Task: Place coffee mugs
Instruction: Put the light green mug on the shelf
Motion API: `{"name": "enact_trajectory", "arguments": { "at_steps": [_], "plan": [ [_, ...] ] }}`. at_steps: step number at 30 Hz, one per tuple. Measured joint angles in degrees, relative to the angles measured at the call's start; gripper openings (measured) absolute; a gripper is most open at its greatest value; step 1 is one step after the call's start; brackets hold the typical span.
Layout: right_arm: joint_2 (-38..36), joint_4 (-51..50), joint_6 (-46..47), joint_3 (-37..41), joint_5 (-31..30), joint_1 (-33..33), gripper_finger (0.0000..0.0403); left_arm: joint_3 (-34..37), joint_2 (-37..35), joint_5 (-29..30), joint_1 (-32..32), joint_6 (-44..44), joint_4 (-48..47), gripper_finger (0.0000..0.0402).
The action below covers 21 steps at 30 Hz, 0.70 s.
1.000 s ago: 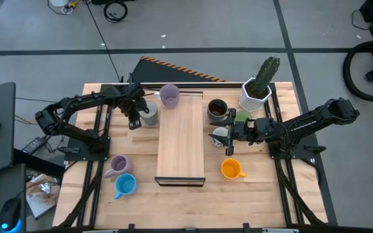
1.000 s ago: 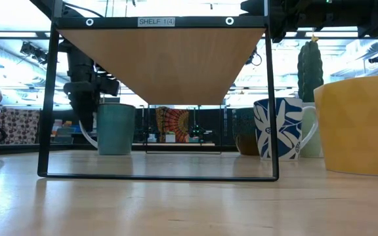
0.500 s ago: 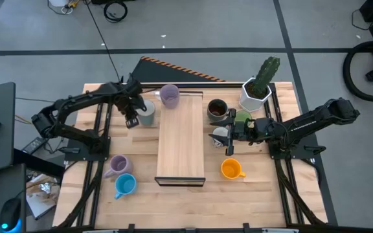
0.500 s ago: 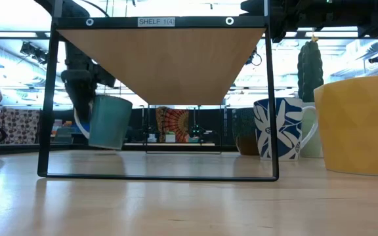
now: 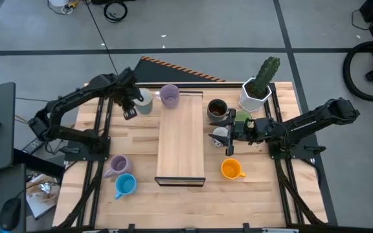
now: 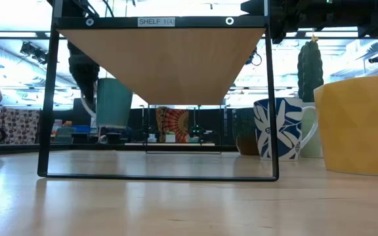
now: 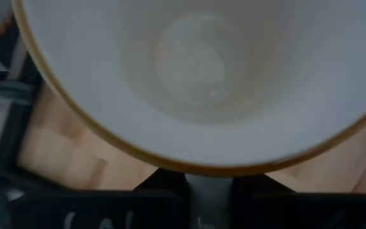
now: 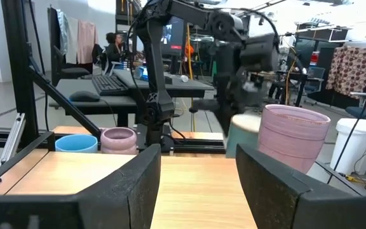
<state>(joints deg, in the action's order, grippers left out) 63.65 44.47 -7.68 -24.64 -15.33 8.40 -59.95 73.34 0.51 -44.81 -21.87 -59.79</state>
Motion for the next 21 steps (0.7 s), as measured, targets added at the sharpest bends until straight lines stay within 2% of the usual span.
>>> {"name": "enact_trajectory", "arguments": {
  "at_steps": [3, 9, 16, 21],
  "plan": [
    [0.0, 0.0, 0.0, 0.0, 0.0, 0.0, 0.0210, -3.6, -2.0, 2.3, -1.1, -0.2, -1.9, 0.0047],
    [0.0, 0.0, 0.0, 0.0, 0.0, 0.0, 0.0210, -10.7, -6.4, 3.1, -2.3, 1.5, 0.0, 0.0047],
    [0.0, 0.0, 0.0, 0.0, 0.0, 0.0, 0.0210, -18.1, -9.1, 1.8, -1.9, 1.2, -0.9, 0.0047],
    [0.0, 0.0, 0.0, 0.0, 0.0, 0.0, 0.0210, -23.7, -9.2, 0.0, 0.8, 1.3, -1.7, 0.0047]
  ]
}}
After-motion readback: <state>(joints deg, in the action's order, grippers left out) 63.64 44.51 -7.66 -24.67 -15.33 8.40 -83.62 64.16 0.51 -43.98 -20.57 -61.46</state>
